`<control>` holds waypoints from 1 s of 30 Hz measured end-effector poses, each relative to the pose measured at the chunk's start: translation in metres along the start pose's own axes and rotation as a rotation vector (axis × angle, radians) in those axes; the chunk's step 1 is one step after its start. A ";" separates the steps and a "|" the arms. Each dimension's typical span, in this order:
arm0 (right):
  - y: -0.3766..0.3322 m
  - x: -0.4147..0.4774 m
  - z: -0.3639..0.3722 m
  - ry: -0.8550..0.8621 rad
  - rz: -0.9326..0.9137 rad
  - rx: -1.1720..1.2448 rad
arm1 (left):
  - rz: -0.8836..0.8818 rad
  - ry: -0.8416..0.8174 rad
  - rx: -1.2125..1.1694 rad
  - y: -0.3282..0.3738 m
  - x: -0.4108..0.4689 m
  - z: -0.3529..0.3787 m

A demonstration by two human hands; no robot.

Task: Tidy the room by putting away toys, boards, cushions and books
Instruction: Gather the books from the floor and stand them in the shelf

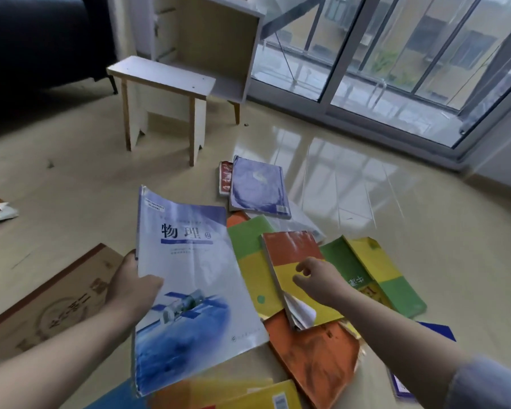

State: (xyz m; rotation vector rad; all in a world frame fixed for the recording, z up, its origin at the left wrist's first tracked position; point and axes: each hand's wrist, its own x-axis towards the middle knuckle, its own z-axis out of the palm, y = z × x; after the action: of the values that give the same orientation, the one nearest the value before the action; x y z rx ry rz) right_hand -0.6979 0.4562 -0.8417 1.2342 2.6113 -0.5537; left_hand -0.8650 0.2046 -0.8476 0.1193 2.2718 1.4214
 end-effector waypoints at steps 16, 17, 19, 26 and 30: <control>0.035 0.211 -0.003 -0.040 0.040 0.457 | -0.232 0.195 -0.109 0.033 0.039 0.116; 0.033 0.217 -0.004 -0.037 0.026 0.479 | -0.236 0.202 -0.114 0.034 0.039 0.120; 0.028 0.234 -0.005 -0.020 -0.002 0.504 | -0.247 0.199 -0.109 0.030 0.041 0.129; 0.018 0.302 0.014 0.090 0.105 0.474 | -0.275 0.221 -0.152 -0.004 0.063 0.157; 0.020 0.321 0.019 0.154 0.161 0.432 | -0.308 0.209 -0.171 -0.012 0.069 0.163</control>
State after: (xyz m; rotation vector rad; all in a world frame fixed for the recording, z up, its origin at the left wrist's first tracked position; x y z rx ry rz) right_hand -0.8847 0.6850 -0.9707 1.6541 2.5606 -1.0698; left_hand -0.8562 0.3561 -0.9406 -0.4326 2.1957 1.5075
